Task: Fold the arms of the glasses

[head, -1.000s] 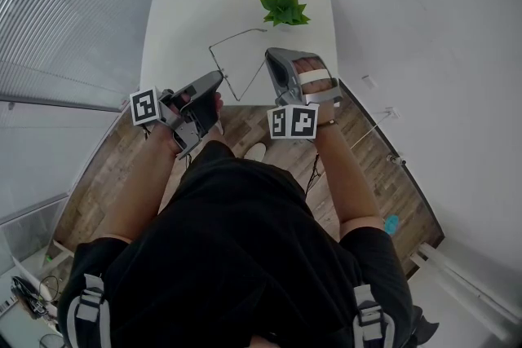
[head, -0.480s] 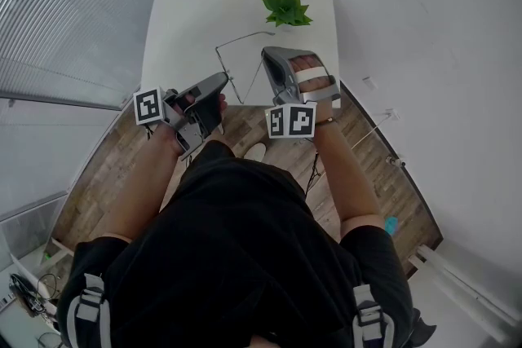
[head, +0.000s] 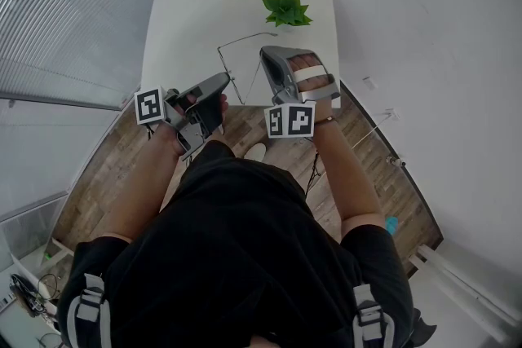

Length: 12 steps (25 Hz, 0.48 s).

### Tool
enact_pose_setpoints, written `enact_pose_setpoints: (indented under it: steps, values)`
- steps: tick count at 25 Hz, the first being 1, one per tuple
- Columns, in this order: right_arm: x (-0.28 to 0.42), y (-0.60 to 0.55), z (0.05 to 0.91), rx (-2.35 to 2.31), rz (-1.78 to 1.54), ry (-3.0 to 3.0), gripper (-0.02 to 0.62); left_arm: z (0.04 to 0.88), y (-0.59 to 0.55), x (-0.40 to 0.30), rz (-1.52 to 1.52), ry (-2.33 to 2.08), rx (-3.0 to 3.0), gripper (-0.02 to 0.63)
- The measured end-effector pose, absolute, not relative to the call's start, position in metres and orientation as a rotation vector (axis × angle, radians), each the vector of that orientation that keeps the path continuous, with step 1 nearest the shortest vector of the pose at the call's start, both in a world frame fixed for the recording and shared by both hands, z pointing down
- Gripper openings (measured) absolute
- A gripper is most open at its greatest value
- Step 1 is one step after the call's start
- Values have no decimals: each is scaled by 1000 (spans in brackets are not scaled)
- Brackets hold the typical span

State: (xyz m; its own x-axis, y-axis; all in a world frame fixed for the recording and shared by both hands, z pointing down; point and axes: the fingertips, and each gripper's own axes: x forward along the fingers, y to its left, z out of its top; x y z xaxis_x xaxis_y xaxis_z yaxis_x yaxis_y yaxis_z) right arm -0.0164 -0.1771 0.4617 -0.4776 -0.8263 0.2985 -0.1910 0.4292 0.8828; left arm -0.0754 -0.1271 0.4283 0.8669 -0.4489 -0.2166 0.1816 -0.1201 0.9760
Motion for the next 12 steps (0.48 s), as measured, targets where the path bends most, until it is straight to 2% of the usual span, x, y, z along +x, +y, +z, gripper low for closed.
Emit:
enact_pose_setpoints:
  steps: [12]
  values:
    - [-22, -176, 457, 841, -1072, -1915, 41, 425, -125, -71, -522, -203, 1609, 12]
